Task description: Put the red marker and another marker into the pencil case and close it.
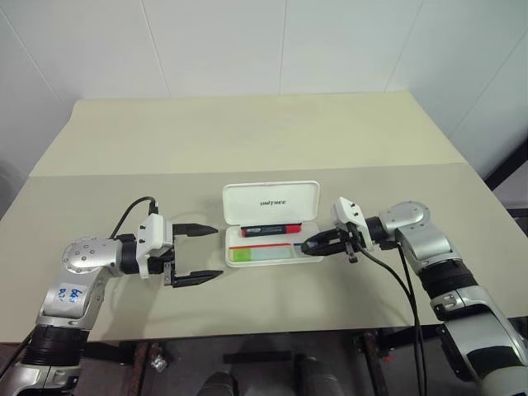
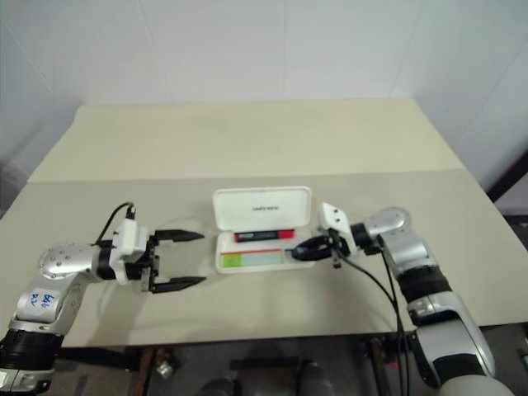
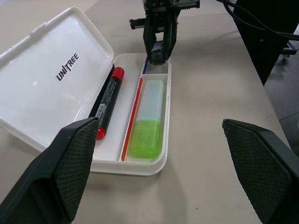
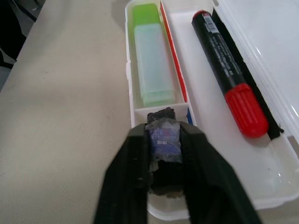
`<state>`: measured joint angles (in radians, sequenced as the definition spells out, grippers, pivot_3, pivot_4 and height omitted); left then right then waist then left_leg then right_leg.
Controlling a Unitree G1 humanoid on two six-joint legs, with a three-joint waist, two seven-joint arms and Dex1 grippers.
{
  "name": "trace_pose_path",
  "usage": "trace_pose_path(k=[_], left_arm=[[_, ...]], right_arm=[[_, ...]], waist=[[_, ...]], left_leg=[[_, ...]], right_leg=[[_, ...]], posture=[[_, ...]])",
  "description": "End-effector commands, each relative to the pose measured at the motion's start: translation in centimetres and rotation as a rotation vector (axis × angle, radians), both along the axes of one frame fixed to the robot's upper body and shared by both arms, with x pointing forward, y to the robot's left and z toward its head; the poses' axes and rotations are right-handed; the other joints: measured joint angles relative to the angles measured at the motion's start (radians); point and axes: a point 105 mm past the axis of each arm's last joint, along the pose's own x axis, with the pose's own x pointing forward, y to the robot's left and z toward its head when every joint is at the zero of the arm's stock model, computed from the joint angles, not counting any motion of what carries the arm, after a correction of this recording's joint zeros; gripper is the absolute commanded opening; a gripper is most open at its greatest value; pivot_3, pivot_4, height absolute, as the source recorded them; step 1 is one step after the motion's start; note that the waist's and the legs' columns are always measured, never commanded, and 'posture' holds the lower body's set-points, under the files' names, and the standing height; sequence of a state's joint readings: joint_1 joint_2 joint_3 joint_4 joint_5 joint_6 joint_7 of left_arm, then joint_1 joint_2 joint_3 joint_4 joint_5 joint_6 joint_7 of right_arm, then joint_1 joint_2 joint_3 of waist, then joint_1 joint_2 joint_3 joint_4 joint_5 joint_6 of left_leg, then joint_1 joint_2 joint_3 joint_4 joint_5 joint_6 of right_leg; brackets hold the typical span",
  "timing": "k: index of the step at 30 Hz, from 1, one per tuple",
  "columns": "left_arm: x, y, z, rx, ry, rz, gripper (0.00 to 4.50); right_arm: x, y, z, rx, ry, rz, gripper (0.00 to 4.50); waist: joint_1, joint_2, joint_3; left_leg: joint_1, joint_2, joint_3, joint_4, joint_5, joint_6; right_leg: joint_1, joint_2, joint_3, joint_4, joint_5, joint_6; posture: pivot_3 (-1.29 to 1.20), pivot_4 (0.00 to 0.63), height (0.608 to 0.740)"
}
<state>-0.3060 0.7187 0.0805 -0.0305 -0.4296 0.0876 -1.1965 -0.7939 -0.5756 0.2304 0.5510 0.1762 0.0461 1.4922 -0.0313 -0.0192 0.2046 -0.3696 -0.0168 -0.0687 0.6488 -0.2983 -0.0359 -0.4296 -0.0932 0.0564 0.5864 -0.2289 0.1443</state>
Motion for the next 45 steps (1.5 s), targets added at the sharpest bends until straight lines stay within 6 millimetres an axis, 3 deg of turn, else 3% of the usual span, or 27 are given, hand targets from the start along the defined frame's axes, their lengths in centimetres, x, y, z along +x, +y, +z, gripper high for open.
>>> trace_pose_path(k=[1,8,16,24,30,33,43,45], left_arm=[[-0.1,-0.1,1.5,-0.009,-0.06,-0.01,4.5],[0.2,-0.6,1.7,-0.018,-0.06,-0.024,4.5],[0.4,-0.8,2.0,-0.059,-0.04,-0.033,4.5],[1.8,0.3,4.3,-0.196,-0.038,0.055,4.5],[1.7,0.8,4.1,-0.192,-0.02,0.043,4.5],[1.6,1.0,4.0,-0.208,-0.013,0.037,3.89],[1.7,1.3,4.1,-0.219,-0.022,0.042,0.5],[1.8,1.4,4.3,-0.224,-0.036,0.054,0.02]], right_arm=[[0.3,0.2,1.7,0.026,-0.06,0.021,2.02],[0.1,0.3,3.3,0.088,-0.112,0.013,4.48],[-1.6,-1.0,5.4,0.209,-0.111,-0.052,4.48],[-3.1,-4.3,7.1,0.335,-0.157,-0.24,4.48],[-3.8,-6.1,8.1,0.358,-0.189,-0.331,4.48],[-3.8,-6.7,8.0,0.342,-0.199,-0.364,4.5],[-3.4,-6.5,7.6,0.322,-0.217,-0.381,4.5],[-3.3,-6.4,7.7,0.324,-0.219,-0.381,4.5]], waist=[[0.0,0.0,0.0],[0.001,0.0,0.0],[0.003,0.0,0.0],[0.004,0.0,0.0],[0.004,0.0,0.0],[0.003,0.0,0.0],[0.004,0.0,0.0],[0.004,0.0,0.0]], left_leg=[[0.0,0.0,0.0,0.0,0.0,0.0],[0.0,0.0,0.0,0.0,0.0,0.0],[0.0,0.0,0.0,0.0,0.0,0.0],[0.0,0.0,-0.001,0.001,0.0,0.0],[0.001,0.0,0.0,0.001,0.0,0.0],[0.001,0.0,0.0,0.002,0.0,0.0],[0.001,0.0,0.0,0.002,0.0,0.0],[0.001,0.0,0.0,0.002,0.0,0.0]], right_leg=[[0.0,0.0,0.0,0.0,0.0,0.0],[0.0,0.0,0.0,0.0,0.0,0.0],[0.0,0.0,0.0,0.0,0.0,0.0],[0.0,0.0,0.0,0.0,0.0,0.0],[0.0,0.0,0.0,-0.001,0.0,0.0],[0.001,0.0,0.0,-0.001,0.0,0.0],[0.001,0.0,0.0,-0.001,0.0,0.0],[0.001,0.0,0.0,-0.001,0.0,0.0]], posture=[[0.0,0.15,0.74],[0.0,0.15,0.74],[0.0,0.15,0.74],[0.0,0.15,0.74],[0.0,0.15,0.74],[0.0,0.15,0.74],[0.0,0.15,0.74],[0.0,0.15,0.74]])
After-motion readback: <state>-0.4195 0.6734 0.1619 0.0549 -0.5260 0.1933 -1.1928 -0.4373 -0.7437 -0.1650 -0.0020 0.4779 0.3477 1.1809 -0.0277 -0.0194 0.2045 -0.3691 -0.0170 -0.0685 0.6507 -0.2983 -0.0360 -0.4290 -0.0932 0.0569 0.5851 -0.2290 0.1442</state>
